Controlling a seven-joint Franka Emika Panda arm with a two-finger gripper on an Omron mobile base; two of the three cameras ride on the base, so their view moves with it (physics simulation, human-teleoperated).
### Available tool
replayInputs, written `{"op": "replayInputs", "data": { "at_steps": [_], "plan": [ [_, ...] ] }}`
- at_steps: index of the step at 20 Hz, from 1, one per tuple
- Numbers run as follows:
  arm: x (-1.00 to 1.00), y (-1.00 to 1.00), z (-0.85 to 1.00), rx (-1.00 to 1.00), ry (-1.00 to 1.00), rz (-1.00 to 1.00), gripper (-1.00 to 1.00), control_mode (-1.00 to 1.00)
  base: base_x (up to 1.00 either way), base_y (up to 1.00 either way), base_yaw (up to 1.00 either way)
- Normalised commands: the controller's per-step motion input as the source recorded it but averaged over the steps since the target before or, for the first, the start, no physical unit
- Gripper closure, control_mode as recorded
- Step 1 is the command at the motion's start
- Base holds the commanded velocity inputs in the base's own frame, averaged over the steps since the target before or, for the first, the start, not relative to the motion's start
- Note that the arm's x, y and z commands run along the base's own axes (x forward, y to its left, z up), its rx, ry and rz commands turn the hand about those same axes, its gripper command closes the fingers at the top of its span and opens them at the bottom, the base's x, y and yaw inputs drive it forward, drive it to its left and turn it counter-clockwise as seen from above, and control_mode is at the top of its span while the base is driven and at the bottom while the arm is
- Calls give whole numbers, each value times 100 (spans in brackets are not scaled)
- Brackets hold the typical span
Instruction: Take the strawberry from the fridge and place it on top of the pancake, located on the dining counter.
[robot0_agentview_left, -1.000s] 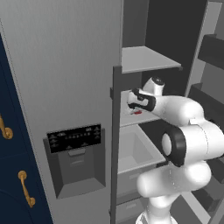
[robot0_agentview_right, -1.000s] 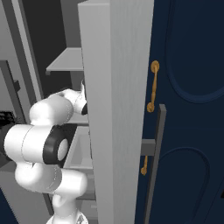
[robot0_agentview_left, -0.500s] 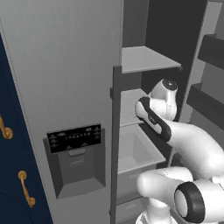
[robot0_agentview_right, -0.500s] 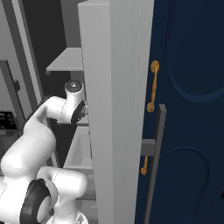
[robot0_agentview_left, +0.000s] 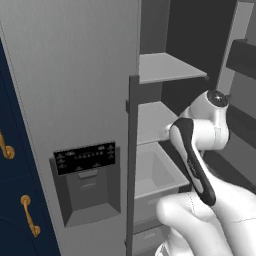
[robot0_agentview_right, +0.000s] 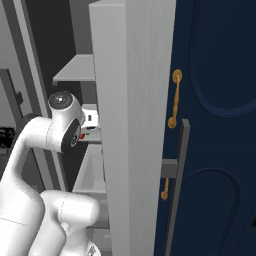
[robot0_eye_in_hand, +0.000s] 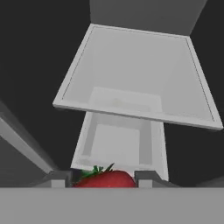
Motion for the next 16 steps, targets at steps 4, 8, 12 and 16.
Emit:
{"op": "replayInputs", "data": {
  "at_steps": [4, 8, 12, 16],
  "plan": [
    [-100, 0, 51, 0, 0, 0, 100, -100, 0, 0, 0],
    [-100, 0, 55, 0, 0, -1, 100, -100, 0, 0, 0],
    [-93, 0, 52, -4, 4, -4, 100, -100, 0, 0, 0],
    [-68, 0, 25, -8, 10, -4, 100, -100, 0, 0, 0]
  ]
}}
